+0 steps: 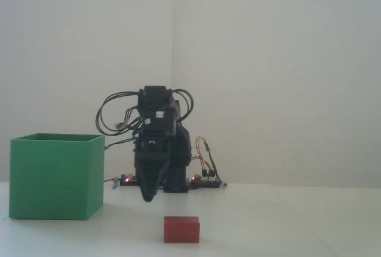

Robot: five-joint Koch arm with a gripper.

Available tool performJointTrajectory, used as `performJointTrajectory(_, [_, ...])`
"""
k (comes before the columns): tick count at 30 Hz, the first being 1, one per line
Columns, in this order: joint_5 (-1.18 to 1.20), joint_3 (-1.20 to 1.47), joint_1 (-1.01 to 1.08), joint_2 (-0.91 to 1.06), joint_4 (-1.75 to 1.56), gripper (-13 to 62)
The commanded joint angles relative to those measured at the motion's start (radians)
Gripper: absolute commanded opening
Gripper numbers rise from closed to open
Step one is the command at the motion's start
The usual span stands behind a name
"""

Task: Grasp a red block and put it in the green bin.

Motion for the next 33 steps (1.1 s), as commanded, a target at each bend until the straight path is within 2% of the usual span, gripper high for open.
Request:
performJointTrajectory(1, [0.000,-0.067,0.006,0.009,-0.002,35.4])
performJointTrajectory(15, [0.014,-0.077,-0.066,-0.023,0.035,35.6])
performJointTrajectory(33, [0.028,-0.130,-0.061,-0.103,0.041,35.7])
